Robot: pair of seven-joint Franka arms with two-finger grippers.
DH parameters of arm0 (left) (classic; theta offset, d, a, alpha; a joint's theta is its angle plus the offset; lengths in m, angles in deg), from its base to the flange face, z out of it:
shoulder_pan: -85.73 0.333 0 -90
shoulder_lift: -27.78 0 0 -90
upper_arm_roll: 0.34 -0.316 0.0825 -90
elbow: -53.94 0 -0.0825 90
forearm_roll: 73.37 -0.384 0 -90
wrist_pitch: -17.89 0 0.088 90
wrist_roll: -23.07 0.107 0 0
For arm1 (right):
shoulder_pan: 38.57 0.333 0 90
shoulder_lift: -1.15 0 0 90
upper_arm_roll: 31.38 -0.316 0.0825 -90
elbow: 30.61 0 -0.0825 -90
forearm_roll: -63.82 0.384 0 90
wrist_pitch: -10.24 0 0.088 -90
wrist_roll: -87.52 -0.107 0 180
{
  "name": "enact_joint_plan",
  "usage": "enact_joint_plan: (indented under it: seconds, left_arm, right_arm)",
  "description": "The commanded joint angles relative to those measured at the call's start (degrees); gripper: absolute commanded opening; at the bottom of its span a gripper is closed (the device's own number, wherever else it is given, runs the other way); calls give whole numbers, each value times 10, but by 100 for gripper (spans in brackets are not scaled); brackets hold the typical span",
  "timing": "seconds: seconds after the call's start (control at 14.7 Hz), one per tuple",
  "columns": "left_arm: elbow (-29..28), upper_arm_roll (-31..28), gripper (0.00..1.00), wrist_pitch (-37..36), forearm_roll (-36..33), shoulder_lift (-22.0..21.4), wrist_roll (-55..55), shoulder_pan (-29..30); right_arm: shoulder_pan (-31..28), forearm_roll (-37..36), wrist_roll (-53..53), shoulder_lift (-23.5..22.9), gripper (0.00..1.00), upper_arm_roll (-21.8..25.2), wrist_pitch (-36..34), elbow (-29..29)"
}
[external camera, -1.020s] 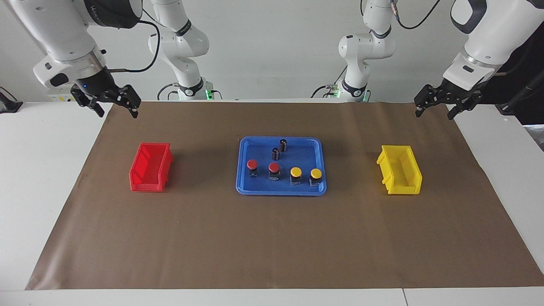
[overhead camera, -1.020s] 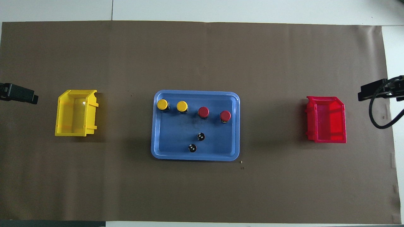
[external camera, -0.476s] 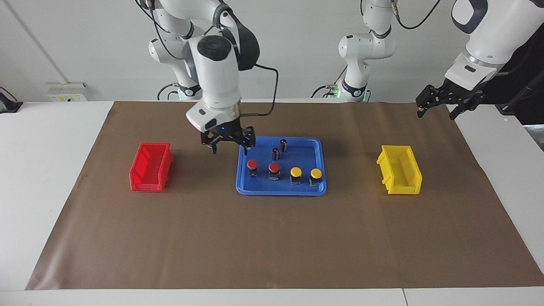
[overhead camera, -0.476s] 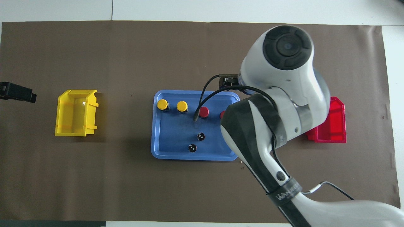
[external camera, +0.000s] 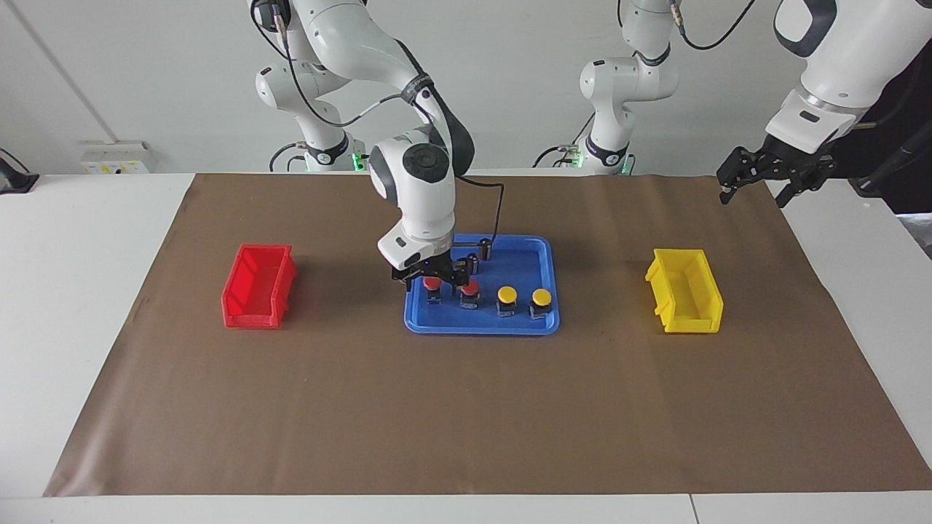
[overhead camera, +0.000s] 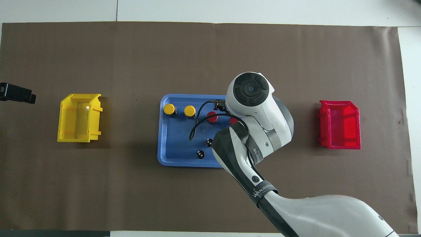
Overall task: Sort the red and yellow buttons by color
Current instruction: 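Reach into the blue tray and grasp a red button with the right gripper, then drop the red button in the red bin while the left gripper reaches the tray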
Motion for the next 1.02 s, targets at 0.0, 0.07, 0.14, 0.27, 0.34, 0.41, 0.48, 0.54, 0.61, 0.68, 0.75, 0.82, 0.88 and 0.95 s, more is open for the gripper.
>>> enact_joint_plan:
  seconds: [0.0, 0.07, 0.14, 0.27, 0.34, 0.41, 0.48, 0.54, 0.61, 0.68, 0.75, 0.82, 0.88, 0.95]
  left_arm:
    - [-15, 3, 100, 19, -14, -12, 4, 4]
    - [-15, 3, 100, 11, -15, -12, 4, 4]
    - [-17, 3, 100, 8, -15, -14, 3, 4]
    - [-24, 3, 100, 12, -14, -15, 3, 5]
    - [-24, 3, 100, 10, -14, -15, 4, 5]
    - [-24, 2, 100, 8, -14, -16, 3, 5]
    - [-25, 2, 100, 8, -14, -16, 3, 5]
    - [-28, 2, 100, 10, -15, -18, 4, 5]
    - [-31, 3, 100, 14, -14, -18, 4, 5]
    - [-30, 3, 100, 17, -14, -18, 3, 5]
    - [-29, 2, 100, 17, -14, -17, 3, 5]
    - [-29, 2, 100, 15, -14, -18, 3, 5]
    - [-31, 2, 100, 10, -15, -18, 2, 5]
    - [-33, 2, 100, 8, -14, -20, 1, 5]
  right_arm:
    - [-2, 12, -2, 32, 92, -14, 12, -40]
    - [-2, 12, -1, 35, 88, -14, 16, -49]
    - [-3, 12, -1, 37, 85, -15, 25, -55]
    - [-3, 12, 3, 38, 80, -15, 29, -61]
    - [-3, 12, 4, 39, 78, -15, 30, -64]
    - [-3, 12, 4, 40, 75, -15, 36, -69]
    - [-3, 12, 4, 41, 74, -15, 46, -77]
    - [-3, 12, 5, 46, 72, -15, 56, -87]
    - [-3, 12, 6, 47, 70, -15, 65, -94]
    - [-3, 12, 6, 47, 68, -14, 71, -100]
    - [-3, 12, 11, 48, 65, -15, 72, -101]
    - [-3, 12, 14, 48, 61, -15, 72, -101]
    - [-3, 12, 14, 48, 55, -15, 72, -101]
    - [-3, 12, 14, 48, 45, -15, 72, -101]
